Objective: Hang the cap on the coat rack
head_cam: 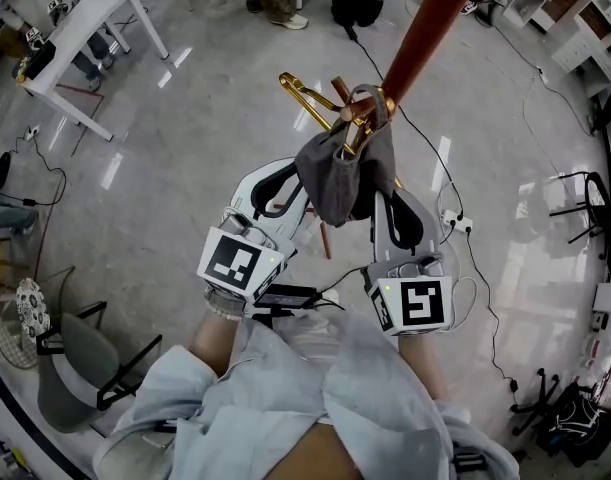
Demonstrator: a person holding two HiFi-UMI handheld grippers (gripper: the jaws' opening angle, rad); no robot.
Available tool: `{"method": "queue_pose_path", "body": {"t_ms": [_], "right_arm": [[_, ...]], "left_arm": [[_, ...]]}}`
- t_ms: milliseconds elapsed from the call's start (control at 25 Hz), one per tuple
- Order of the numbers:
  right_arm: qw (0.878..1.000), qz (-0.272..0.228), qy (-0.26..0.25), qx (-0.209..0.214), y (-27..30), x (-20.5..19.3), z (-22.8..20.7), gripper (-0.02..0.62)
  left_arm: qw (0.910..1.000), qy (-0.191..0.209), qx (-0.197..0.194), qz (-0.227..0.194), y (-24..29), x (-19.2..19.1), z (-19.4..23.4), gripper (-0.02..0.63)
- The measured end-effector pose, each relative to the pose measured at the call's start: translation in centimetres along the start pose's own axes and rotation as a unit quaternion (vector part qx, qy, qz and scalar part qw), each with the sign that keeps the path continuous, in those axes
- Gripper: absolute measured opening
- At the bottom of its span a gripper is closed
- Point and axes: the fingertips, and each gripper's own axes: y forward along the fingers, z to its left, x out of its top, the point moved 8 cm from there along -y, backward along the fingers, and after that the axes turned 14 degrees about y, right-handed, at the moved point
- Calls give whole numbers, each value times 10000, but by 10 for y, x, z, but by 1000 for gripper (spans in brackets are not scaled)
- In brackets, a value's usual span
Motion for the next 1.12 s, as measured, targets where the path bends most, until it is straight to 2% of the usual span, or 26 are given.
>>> {"method": "queue_pose_path", "body": {"t_ms": [400, 1120], "right_arm": [[9995, 243, -31, -221, 3, -12, -8, 17], [9981, 459, -49, -413, 11, -32, -14, 17]], "left_arm": [[9997, -56, -170, 156, 11, -16, -3, 74], [9988, -70, -212, 447, 17, -32, -3, 75]]}}
